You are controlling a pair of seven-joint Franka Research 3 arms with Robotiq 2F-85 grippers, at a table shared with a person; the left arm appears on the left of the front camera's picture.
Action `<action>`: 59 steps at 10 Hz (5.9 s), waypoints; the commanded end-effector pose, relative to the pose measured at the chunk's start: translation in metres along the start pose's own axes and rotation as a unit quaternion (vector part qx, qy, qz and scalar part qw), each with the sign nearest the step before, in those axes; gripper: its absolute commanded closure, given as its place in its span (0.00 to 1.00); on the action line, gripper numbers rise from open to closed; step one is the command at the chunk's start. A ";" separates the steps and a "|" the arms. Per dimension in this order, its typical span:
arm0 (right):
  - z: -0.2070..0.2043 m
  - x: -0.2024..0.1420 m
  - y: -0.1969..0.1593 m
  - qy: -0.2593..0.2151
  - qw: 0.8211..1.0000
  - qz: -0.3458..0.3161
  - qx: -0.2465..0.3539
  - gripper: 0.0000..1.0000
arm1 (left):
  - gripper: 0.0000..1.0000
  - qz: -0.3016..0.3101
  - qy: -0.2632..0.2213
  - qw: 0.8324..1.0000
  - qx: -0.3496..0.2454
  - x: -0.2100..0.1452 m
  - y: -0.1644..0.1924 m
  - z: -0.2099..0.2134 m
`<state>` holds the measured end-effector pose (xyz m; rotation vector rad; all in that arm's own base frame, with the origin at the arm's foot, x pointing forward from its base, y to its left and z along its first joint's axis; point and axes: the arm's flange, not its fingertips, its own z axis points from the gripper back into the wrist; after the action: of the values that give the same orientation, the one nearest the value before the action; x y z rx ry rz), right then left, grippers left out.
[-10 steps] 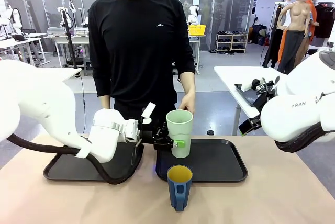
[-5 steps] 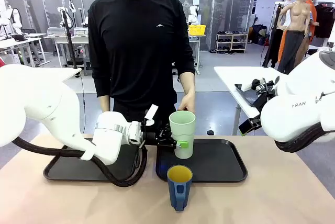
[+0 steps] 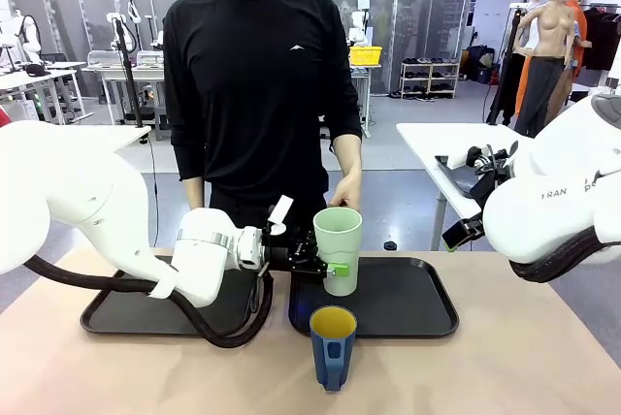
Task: Sort and store the cups by type.
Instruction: Place the picked Reusable plastic cup into the Flat Tray indicated by the person, then pick up the Handle plastic cup and place it into the empty Flat Tray.
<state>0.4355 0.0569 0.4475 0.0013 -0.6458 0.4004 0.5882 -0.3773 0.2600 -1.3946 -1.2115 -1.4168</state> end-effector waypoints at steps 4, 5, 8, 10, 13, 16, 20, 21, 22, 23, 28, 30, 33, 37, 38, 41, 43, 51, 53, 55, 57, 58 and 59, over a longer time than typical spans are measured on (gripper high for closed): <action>0.000 -0.001 -0.001 -0.001 1.000 -0.002 0.002 0.00 | 0.16 -0.013 0.024 1.000 0.015 -0.024 0.028 -0.016; 0.000 -0.001 -0.001 -0.001 1.000 -0.002 0.002 0.00 | 0.16 -0.012 0.031 0.999 0.018 -0.029 0.033 -0.017; 0.000 -0.001 -0.001 -0.001 1.000 -0.002 0.002 0.00 | 0.16 0.003 0.035 0.999 0.029 -0.044 0.044 -0.018; 0.000 -0.001 -0.001 -0.001 1.000 -0.002 0.002 0.00 | 0.16 0.015 0.040 0.999 0.030 -0.052 0.047 -0.016; 0.000 -0.001 -0.001 -0.001 1.000 -0.002 0.002 0.00 | 0.16 0.029 0.039 0.999 0.023 -0.060 0.050 -0.014; 0.000 -0.001 -0.001 -0.001 1.000 -0.002 0.002 0.00 | 0.16 0.038 0.036 0.998 0.021 -0.064 0.054 -0.012; 0.000 -0.001 -0.001 -0.001 1.000 -0.002 0.002 0.00 | 0.00 0.051 0.041 0.998 0.016 -0.066 0.053 -0.008; 0.000 -0.001 -0.001 -0.001 1.000 -0.002 0.002 0.00 | 0.00 0.055 0.045 0.997 0.017 -0.065 0.051 -0.007; 0.000 -0.001 -0.001 -0.001 1.000 -0.002 0.002 0.00 | 0.00 0.057 0.046 0.997 0.018 -0.064 0.050 -0.005; 0.000 -0.001 -0.001 -0.001 1.000 -0.002 0.002 0.00 | 0.00 0.053 0.046 0.997 0.022 -0.062 0.048 -0.003; 0.000 -0.001 -0.001 -0.001 1.000 -0.002 0.002 0.00 | 0.00 0.044 0.059 0.995 0.060 -0.048 0.035 0.020; 0.000 -0.001 -0.001 -0.001 1.000 -0.002 0.002 0.00 | 0.00 0.042 0.072 0.995 0.062 -0.042 0.023 0.030; 0.000 -0.001 -0.001 -0.001 1.000 -0.002 0.002 0.00 | 0.00 0.045 0.083 0.993 0.071 -0.035 0.006 0.050; 0.000 -0.001 -0.001 -0.001 1.000 -0.002 0.002 0.00 | 0.00 0.026 0.103 0.990 0.093 -0.011 -0.024 0.087; 0.000 -0.001 -0.001 -0.001 1.000 -0.002 0.002 0.00 | 0.00 0.018 0.110 0.989 0.093 0.002 -0.035 0.094; 0.000 -0.001 -0.001 -0.001 1.000 -0.002 0.002 0.00 | 0.00 0.025 0.142 0.981 0.130 0.033 -0.078 0.117; 0.000 -0.001 -0.001 -0.001 1.000 -0.002 0.002 0.00 | 0.00 0.007 0.148 0.978 0.149 0.052 -0.107 0.129; 0.000 -0.001 -0.001 -0.001 1.000 -0.002 0.002 0.00 | 0.00 0.017 0.169 0.975 0.146 0.064 -0.124 0.143; 0.000 -0.001 -0.001 -0.001 1.000 -0.002 0.002 0.00 | 0.00 0.017 0.169 0.975 0.146 0.064 -0.124 0.143; 0.000 -0.001 -0.001 -0.001 1.000 -0.002 0.002 0.00 | 0.00 0.017 0.169 0.975 0.146 0.064 -0.124 0.143; 0.000 -0.001 -0.001 -0.001 1.000 -0.002 0.002 0.00 | 0.00 0.017 0.169 0.974 0.150 0.064 -0.127 0.144; 0.000 -0.001 -0.001 -0.001 1.000 -0.002 0.002 0.00 | 0.00 -0.005 0.246 0.958 0.147 0.090 -0.133 0.144; 0.000 -0.001 -0.001 -0.001 1.000 -0.002 0.002 0.00 | 0.00 -0.019 0.311 0.937 0.160 0.116 -0.146 0.149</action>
<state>0.4357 0.0569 0.4468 0.0010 -0.6443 0.4002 0.4925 -0.1940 0.3232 -0.7818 -1.0711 -1.4082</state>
